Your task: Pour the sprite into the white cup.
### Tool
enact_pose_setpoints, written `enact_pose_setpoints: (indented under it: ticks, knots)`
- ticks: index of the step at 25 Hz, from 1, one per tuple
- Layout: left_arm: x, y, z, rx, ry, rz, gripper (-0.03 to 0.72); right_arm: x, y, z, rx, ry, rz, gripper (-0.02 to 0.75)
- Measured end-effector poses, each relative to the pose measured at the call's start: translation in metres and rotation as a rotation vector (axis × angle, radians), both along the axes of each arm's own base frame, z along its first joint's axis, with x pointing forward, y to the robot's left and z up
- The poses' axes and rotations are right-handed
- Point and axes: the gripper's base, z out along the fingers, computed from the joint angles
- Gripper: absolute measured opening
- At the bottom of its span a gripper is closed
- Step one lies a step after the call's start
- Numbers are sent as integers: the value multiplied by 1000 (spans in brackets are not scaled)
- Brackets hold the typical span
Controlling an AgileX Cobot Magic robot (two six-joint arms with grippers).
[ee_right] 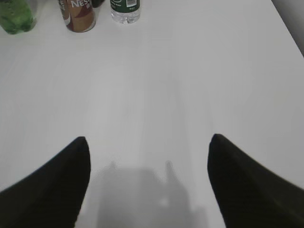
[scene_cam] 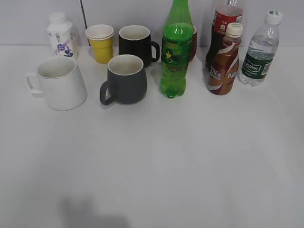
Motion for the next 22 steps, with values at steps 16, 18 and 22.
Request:
enact_pose_setpoints:
  ticks: [16,18,22]
  knots:
    - [0,0,0,0,0,0,245,0,0,0,0,0,0,574]
    - [0,0,0,0,0,0,245,0,0,0,0,0,0,574]
    - [0,0,0,0,0,0,245,0,0,0,0,0,0,574]
